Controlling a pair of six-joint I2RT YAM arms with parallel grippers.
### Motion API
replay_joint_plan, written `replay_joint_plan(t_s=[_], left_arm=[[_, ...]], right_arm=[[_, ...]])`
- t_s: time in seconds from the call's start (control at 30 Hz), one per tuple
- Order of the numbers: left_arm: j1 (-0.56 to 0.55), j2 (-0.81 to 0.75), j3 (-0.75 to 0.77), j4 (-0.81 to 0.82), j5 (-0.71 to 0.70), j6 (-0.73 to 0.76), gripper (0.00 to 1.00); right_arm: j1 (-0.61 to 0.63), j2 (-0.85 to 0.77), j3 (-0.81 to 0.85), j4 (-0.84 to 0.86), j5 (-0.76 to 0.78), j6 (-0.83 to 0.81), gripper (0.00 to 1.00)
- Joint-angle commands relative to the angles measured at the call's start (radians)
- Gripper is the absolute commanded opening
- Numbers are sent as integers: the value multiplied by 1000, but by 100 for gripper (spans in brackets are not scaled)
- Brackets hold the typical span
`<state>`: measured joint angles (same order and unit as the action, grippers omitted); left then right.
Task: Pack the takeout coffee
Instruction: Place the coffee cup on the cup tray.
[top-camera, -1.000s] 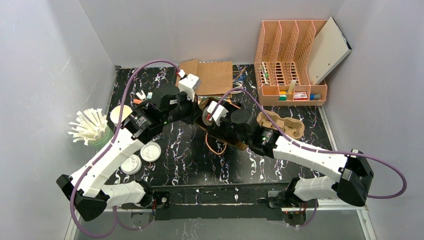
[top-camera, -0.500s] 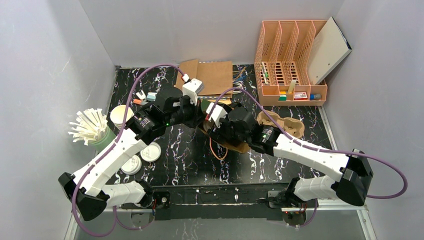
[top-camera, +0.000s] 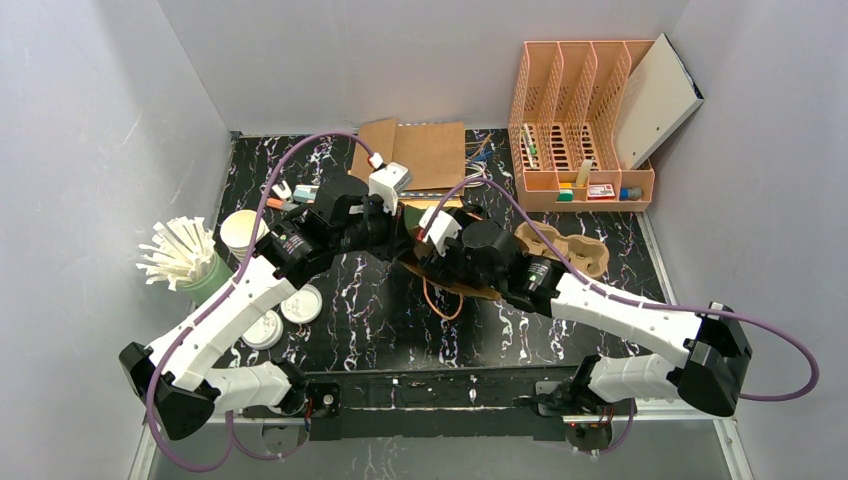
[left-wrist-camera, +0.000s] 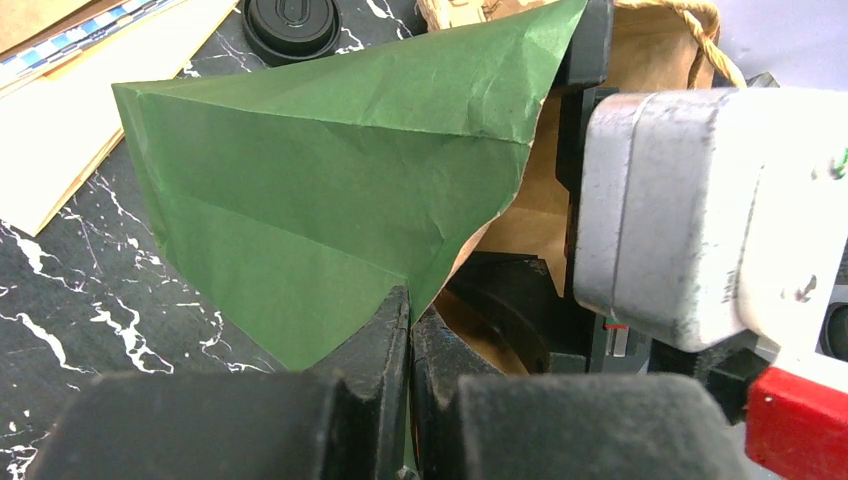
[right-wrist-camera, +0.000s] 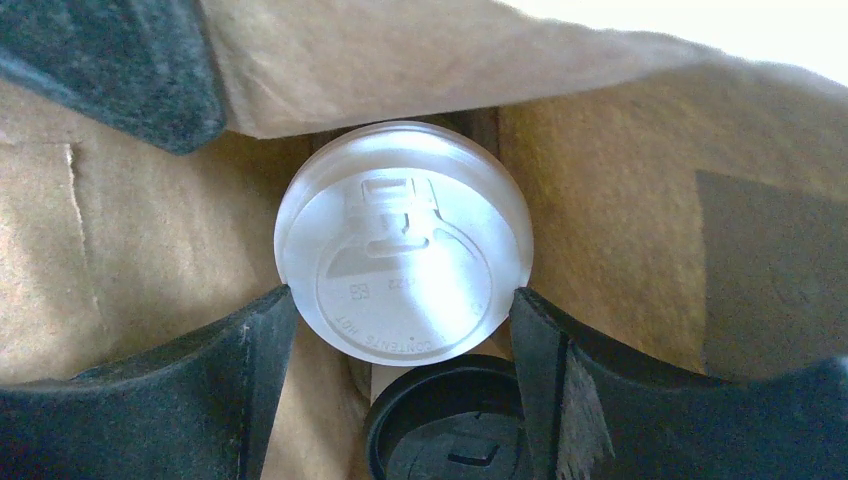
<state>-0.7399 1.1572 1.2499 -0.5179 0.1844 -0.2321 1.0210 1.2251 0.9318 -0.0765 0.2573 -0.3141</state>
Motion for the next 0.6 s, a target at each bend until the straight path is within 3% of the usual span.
replay_joint_plan(t_s=[0.0, 0.43, 0.57], left_arm=[[-7, -21, -8, -34, 0, -11, 0], [-6, -54, -22, -41, -27, -15, 0], [-6, -58, -25, -43, -32, -10, 0]], right_arm=[[-17, -24, -16, 118, 24, 20, 46], [-113, -30, -15, 100, -233, 134, 40], [-115, -23, -17, 100, -250, 149, 41]])
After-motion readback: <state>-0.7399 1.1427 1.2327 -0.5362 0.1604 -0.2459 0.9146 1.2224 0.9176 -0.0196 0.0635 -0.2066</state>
